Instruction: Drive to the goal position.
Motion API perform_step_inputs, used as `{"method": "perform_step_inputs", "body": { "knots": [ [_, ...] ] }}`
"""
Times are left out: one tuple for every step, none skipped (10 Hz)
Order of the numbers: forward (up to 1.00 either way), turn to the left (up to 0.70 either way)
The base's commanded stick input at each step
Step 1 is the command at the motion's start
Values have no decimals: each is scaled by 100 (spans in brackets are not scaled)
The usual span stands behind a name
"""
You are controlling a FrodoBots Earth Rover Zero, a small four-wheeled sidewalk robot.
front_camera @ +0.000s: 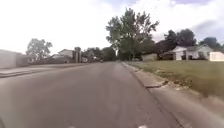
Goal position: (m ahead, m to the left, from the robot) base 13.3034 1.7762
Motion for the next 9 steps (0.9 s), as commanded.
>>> {"method": "perform_step_inputs", "body": {
  "knots": [
    [100, 0],
    [100, -2],
    [100, -36],
    [100, -37],
    [100, 0],
    [100, 0],
    [100, 0],
    [100, 0],
    [100, 0]
  ]
}}
